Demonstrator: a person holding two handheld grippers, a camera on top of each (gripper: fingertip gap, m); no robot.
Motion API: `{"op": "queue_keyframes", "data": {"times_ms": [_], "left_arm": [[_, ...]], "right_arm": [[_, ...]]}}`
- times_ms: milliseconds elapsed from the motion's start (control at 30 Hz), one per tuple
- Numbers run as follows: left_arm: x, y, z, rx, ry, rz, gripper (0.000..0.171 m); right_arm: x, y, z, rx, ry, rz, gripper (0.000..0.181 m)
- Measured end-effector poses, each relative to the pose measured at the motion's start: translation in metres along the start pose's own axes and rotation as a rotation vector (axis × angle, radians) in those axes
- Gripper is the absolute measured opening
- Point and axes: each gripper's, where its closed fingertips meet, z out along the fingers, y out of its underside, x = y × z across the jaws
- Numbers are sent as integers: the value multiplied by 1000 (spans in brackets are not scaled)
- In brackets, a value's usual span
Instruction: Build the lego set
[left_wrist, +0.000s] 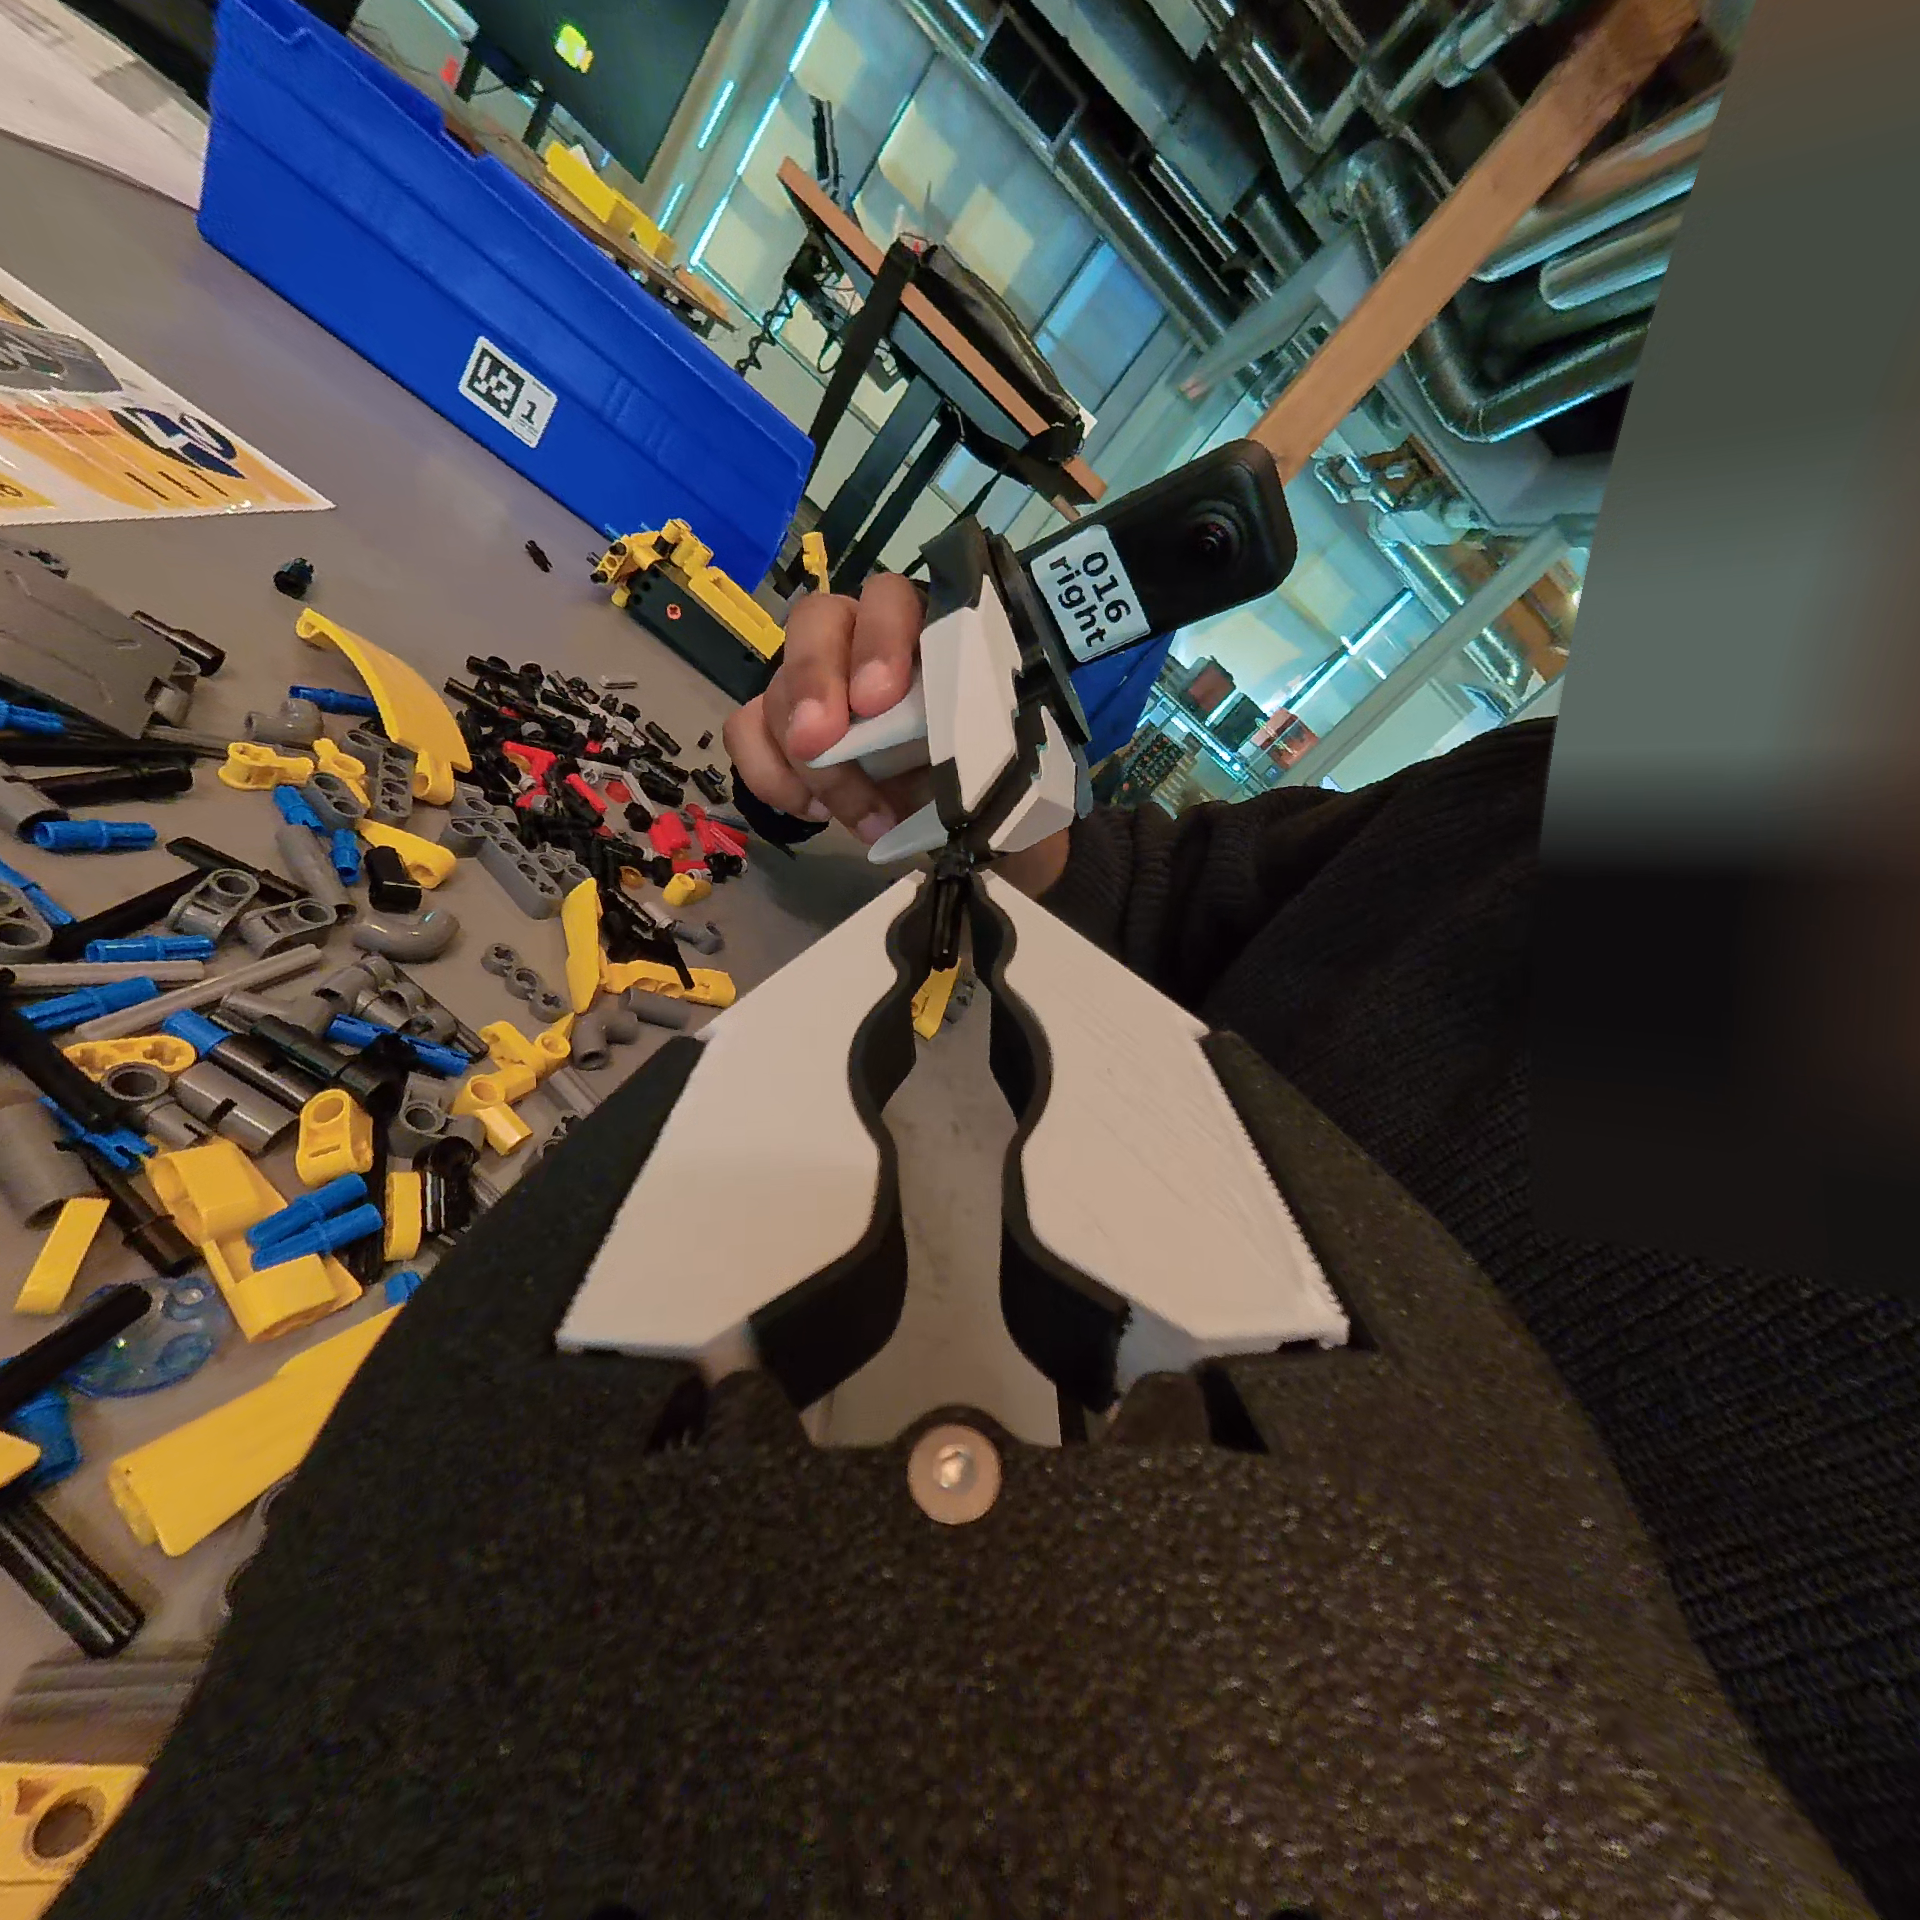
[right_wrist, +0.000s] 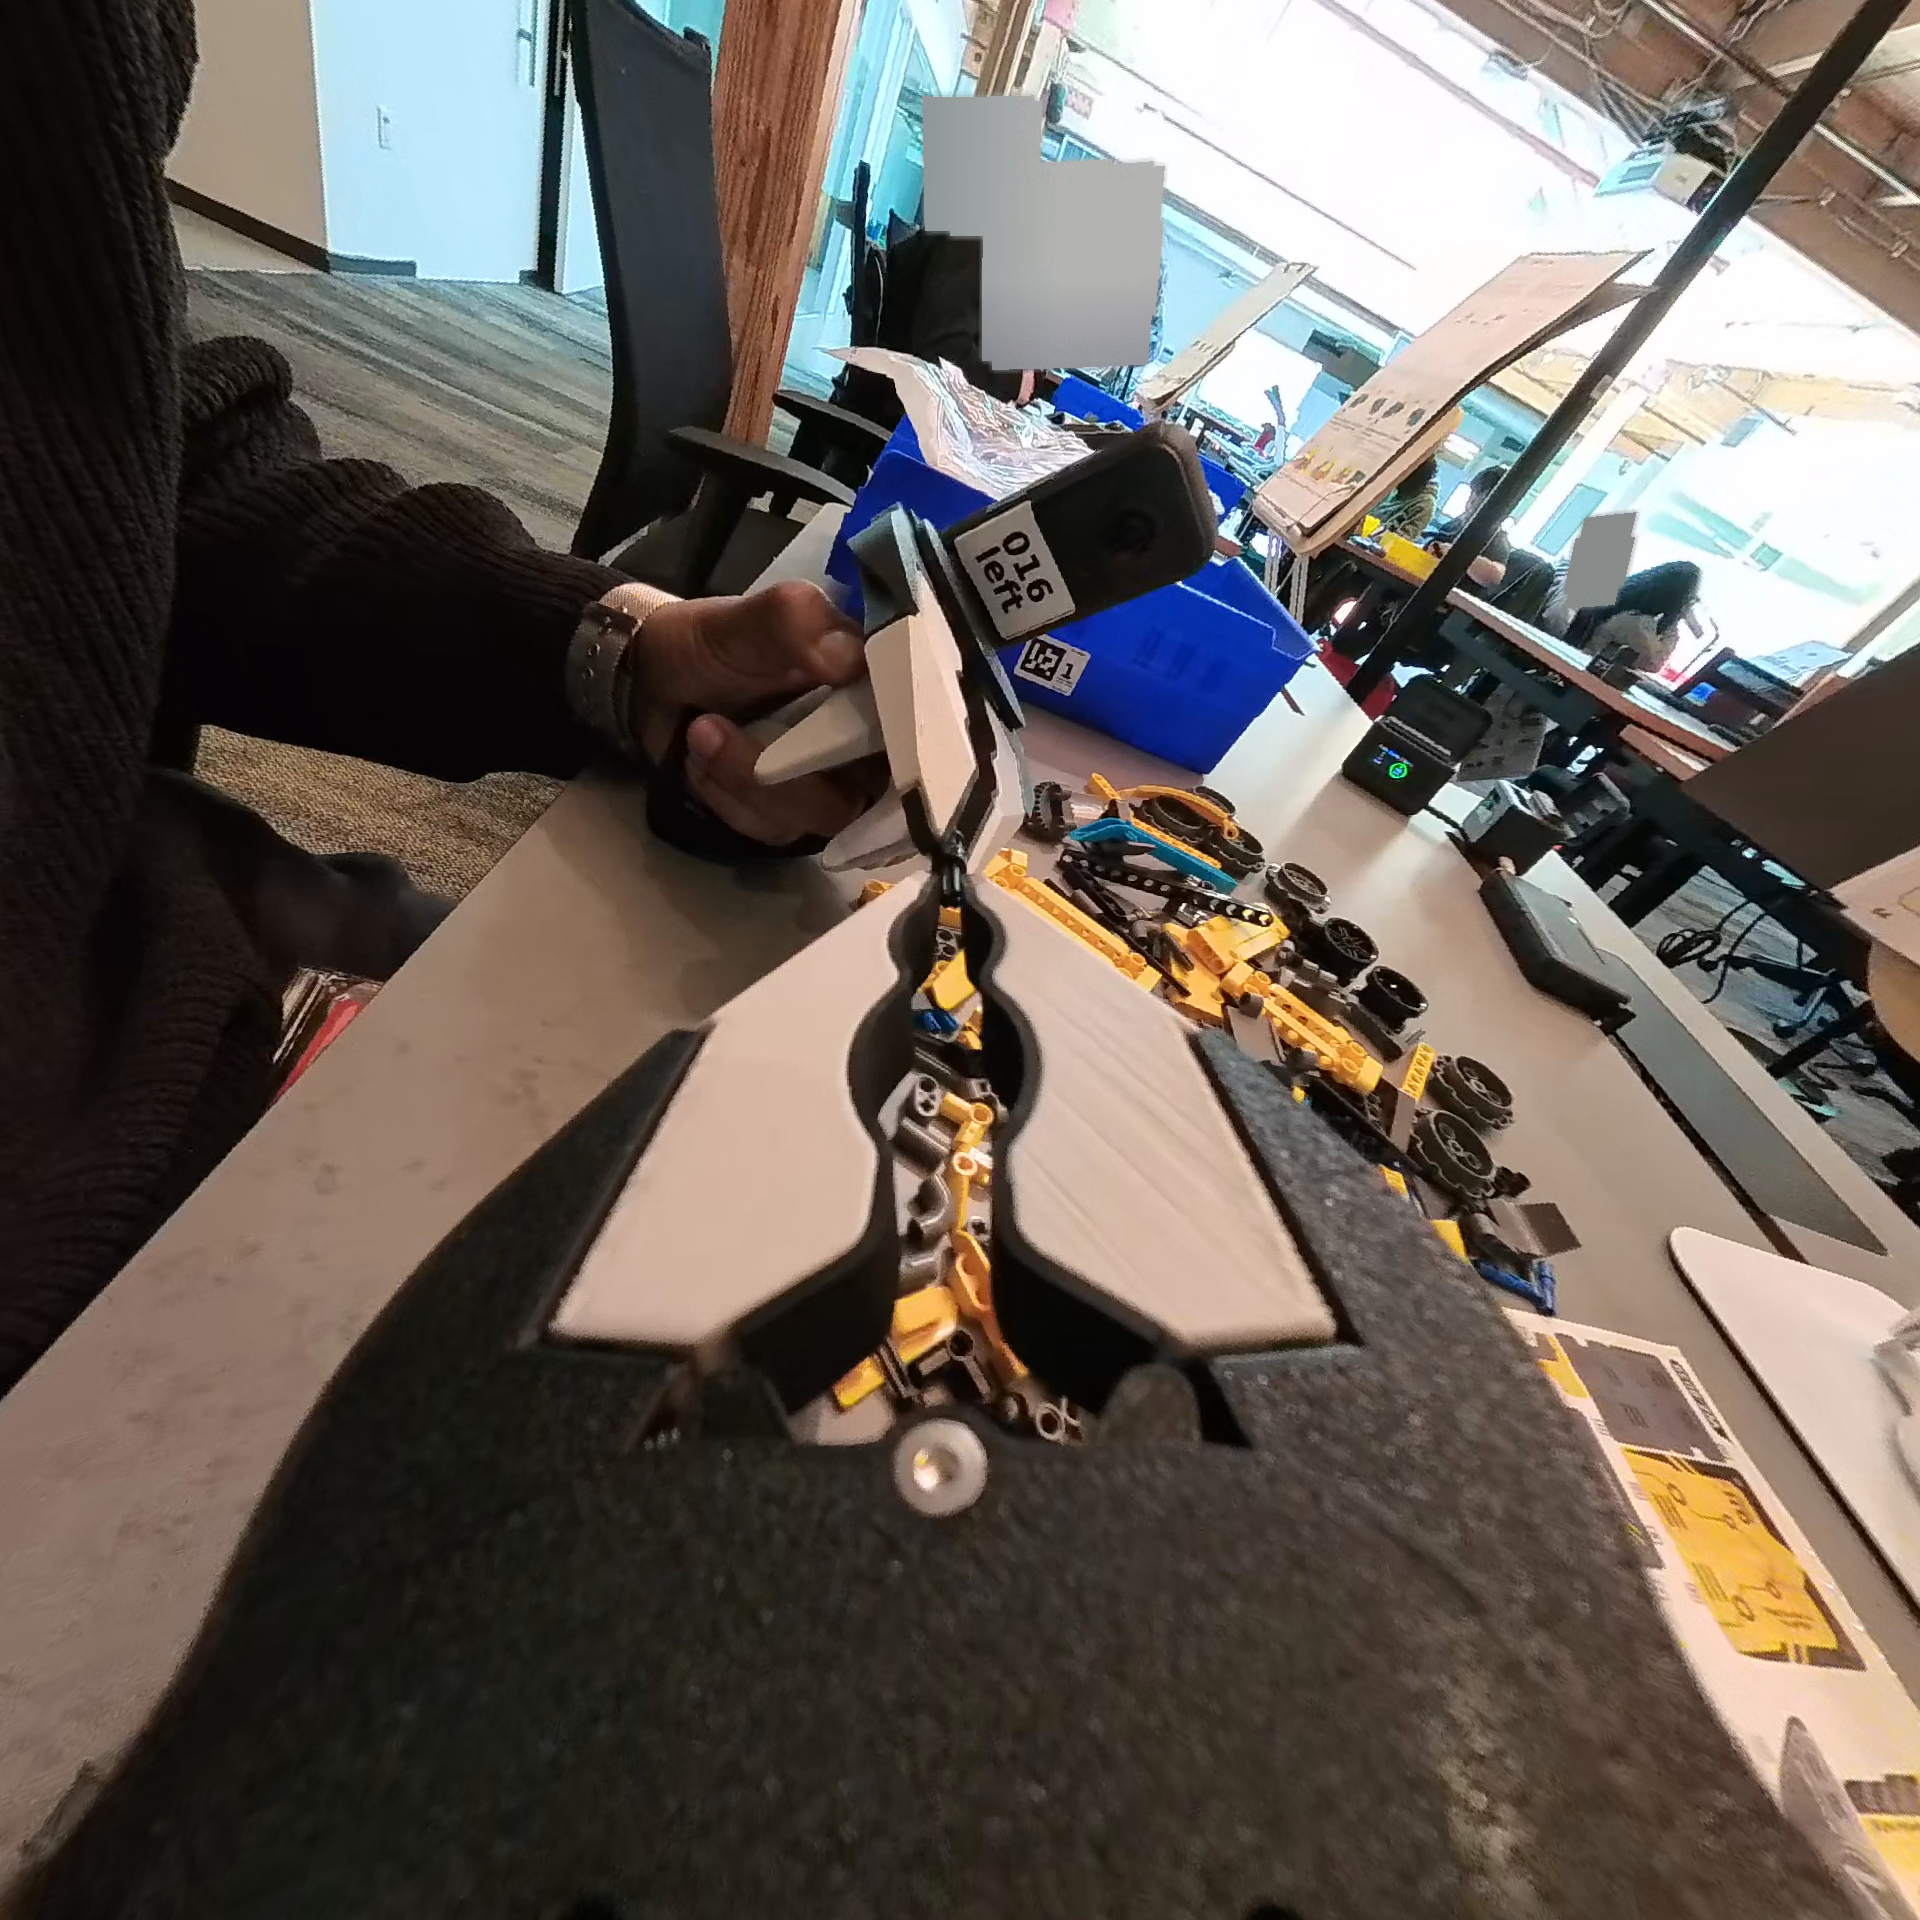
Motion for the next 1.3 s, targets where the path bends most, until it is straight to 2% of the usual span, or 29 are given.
{"op": "queue_keyframes", "data": {"times_ms": [667,1167,1300], "left_arm": [[2,1,1,-1,8,8,5],[5,0,1,7,39,-22,5],[6,4,3,-12,48,-23,5]], "right_arm": [[-2,2,1,-16,4,-38,4],[-2,-1,2,-19,-16,27,3],[1,-5,3,23,8,48,4]]}}
